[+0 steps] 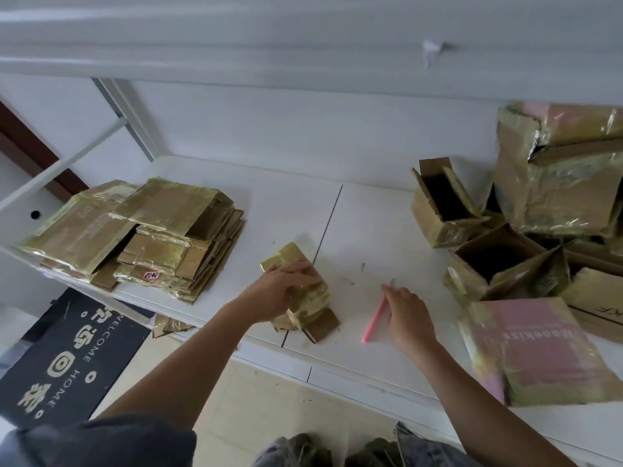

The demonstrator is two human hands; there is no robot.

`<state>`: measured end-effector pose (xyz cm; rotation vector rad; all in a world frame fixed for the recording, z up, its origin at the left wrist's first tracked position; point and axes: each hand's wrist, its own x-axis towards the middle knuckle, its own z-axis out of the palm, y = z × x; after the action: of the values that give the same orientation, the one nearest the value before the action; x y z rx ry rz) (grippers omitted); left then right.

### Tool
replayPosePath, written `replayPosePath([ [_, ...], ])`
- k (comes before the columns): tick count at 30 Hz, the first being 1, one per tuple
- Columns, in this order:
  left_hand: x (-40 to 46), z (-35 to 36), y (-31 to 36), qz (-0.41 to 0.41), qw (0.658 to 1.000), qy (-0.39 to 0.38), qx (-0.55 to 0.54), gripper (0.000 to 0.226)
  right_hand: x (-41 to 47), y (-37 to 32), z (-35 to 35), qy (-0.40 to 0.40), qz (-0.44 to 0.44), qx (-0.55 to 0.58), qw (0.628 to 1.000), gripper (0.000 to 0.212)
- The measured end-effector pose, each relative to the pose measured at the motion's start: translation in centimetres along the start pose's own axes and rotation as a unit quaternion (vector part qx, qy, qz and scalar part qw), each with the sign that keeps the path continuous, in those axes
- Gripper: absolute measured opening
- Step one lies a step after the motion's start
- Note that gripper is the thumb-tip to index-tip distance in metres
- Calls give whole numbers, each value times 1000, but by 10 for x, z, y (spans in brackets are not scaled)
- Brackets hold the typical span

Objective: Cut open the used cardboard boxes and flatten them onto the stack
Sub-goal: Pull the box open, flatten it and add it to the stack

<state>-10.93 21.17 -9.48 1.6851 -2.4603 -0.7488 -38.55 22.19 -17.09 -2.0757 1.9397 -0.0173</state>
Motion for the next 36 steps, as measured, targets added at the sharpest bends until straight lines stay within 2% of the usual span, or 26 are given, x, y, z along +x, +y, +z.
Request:
replayPosePath([
  [1,-2,1,-1,-26,995,44,-82,68,2,-8,-4,9,12,-11,1000,59],
  [3,-5,2,-1,-85,961,163,-207,52,8,-28,-15,58,-7,34,998,55],
  [5,-7,1,-3,-156,919,267,-245,34,14,-55,-27,81,-89,165,979,49],
  [6,-8,0,-4,-197,901,298,-246,32,16,-71,-33,63,-125,236,962,47],
  [8,-8,2,-8,-297,877,281,-253,57,17,-99,-38,2,-160,311,937,48],
  [10,-8,4,-10,-384,835,206,-336,75,19,-119,-34,-43,-167,271,947,49],
  [12,-9,6,-8,-405,782,176,-441,67,21,-128,-28,-47,-157,216,963,48],
  [13,-9,7,-9,-400,773,183,-456,61,23,-131,-28,-42,-151,204,966,48],
  [16,-8,10,-13,-392,766,216,-462,56,28,-136,-30,-31,-153,176,972,48],
  [20,-7,9,-19,-407,717,224,-519,49,29,-145,-33,-20,-133,112,985,52],
  [23,-6,7,-23,-421,705,221,-526,47,32,-158,-34,-1,-123,32,992,56],
  [27,-7,7,-26,-415,704,216,-534,45,34,-170,-34,14,-126,-22,992,39],
  [30,-9,8,-28,-409,705,216,-538,43,39,-168,-39,-3,-136,0,991,31],
  [36,-7,9,-29,-410,708,217,-533,44,52,-152,-53,-94,-123,128,980,22],
])
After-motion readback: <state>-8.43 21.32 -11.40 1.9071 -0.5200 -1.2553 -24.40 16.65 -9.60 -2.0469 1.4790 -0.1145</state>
